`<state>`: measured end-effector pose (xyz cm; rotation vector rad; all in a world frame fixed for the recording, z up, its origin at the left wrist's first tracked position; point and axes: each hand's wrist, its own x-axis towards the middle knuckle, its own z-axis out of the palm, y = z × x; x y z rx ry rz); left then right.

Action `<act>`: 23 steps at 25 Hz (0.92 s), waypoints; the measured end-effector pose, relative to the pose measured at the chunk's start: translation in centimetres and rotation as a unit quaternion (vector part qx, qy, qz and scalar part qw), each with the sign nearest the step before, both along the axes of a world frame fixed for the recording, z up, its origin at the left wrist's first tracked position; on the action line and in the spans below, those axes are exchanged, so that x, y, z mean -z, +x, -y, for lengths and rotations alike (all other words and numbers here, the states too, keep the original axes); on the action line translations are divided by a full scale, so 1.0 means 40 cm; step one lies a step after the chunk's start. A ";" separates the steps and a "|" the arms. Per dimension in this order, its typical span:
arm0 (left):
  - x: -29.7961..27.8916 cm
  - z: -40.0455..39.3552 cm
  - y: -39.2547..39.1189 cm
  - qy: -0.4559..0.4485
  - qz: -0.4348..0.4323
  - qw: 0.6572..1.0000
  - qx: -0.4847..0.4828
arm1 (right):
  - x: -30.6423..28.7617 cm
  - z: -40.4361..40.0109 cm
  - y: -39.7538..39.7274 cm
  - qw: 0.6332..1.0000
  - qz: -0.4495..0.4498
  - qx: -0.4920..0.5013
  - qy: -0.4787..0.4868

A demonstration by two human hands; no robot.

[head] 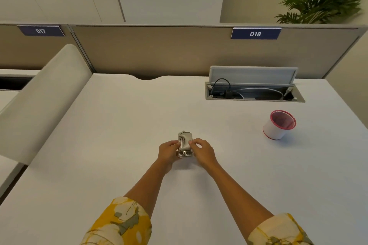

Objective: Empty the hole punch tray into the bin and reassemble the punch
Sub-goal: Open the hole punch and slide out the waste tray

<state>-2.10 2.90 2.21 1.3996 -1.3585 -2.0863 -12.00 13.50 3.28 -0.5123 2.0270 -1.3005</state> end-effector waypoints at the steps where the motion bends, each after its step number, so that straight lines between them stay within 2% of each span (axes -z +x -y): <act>1: -0.003 -0.011 -0.010 0.007 -0.011 1.000 0.010 | 0.000 -0.008 -0.010 0.999 0.027 0.033 -0.020; 4: -0.014 -0.050 -0.042 0.027 -0.029 0.999 0.035 | -0.008 -0.036 -0.053 0.984 0.127 0.115 -0.049; 7: -0.024 -0.093 -0.069 0.030 -0.030 0.998 0.054 | -0.011 -0.073 -0.106 0.972 0.182 0.128 -0.071; 12: -0.038 -0.151 -0.116 0.018 -0.031 0.997 0.063 | -0.017 -0.127 -0.192 0.966 0.218 0.120 -0.071; 18: -0.041 -0.196 -0.158 -0.006 -0.029 0.997 0.067 | -0.028 -0.173 -0.269 0.951 0.299 0.062 -0.049; 23: -0.039 -0.227 -0.169 -0.010 -0.033 0.997 0.066 | -0.013 -0.191 -0.289 0.940 0.334 0.072 -0.023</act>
